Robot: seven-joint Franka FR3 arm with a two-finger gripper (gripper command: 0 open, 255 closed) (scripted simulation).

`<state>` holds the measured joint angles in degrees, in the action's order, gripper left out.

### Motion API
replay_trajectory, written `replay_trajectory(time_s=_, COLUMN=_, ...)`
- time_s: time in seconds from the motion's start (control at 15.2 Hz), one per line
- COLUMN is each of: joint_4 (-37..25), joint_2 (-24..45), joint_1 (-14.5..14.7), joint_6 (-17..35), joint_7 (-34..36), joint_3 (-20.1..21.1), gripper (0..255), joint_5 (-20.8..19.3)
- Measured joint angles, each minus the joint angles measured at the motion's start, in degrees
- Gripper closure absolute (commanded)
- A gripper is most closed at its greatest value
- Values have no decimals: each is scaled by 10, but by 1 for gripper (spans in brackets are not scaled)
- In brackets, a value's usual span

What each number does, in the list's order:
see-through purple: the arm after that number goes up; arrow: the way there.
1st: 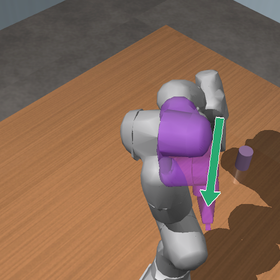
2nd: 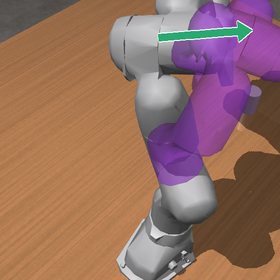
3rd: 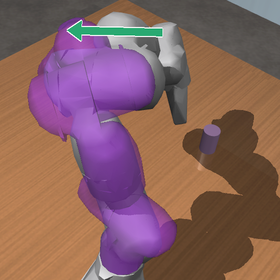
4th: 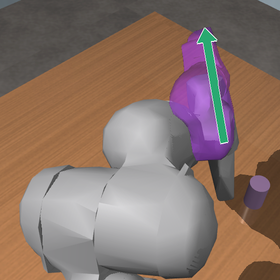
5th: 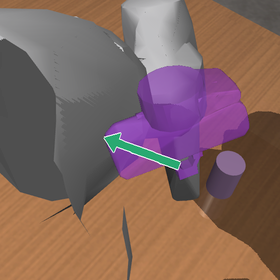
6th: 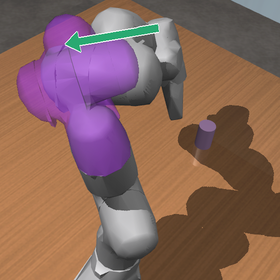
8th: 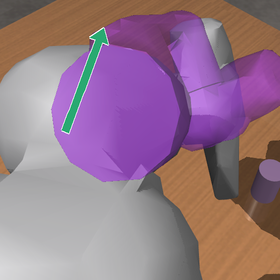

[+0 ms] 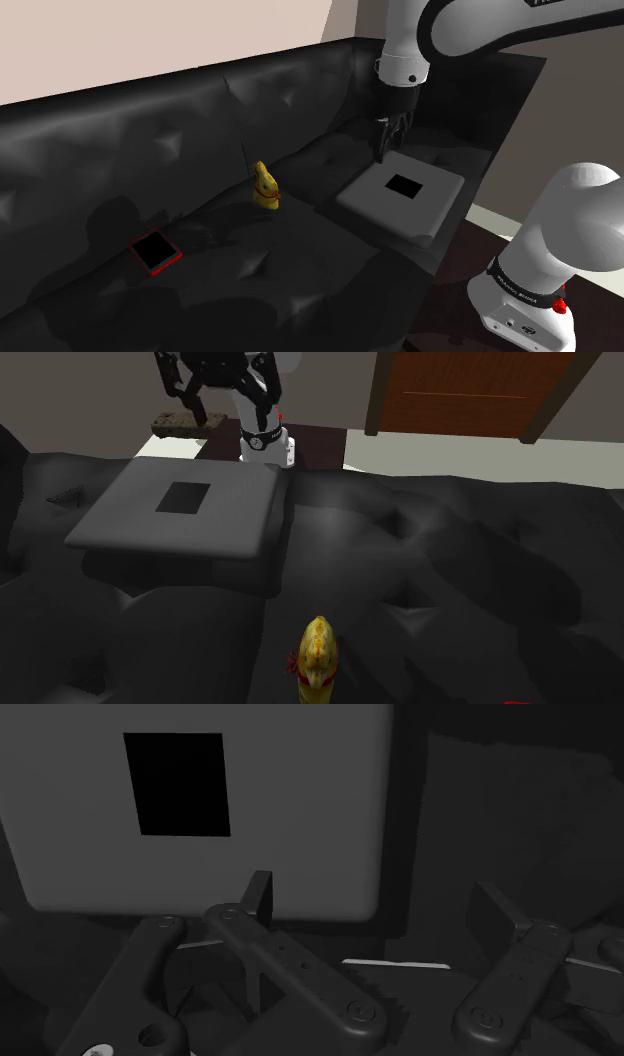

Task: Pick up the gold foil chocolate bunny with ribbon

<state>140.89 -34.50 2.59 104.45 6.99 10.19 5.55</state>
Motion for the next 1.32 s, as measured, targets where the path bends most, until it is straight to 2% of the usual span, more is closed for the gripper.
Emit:
replay_trajectory(time_s=0.46, joint_4=-39, joint_2=122, joint_1=0, joint_6=135, joint_7=51, joint_3=59, gripper=0, joint_5=-26)
replay_trajectory(time_s=0.73, joint_4=-79, joint_2=198, joint_1=-5, joint_6=198, joint_7=91, joint_3=91, gripper=0, joint_5=-63)
replay_trajectory(time_s=0.92, joint_4=-113, joint_2=251, joint_1=-8, joint_6=232, joint_7=130, joint_3=114, gripper=0, joint_5=-103)
replay_trajectory(time_s=1.32, joint_4=-214, joint_2=385, joint_1=-1, joint_6=280, joint_7=221, joint_3=140, gripper=0, joint_5=-222)
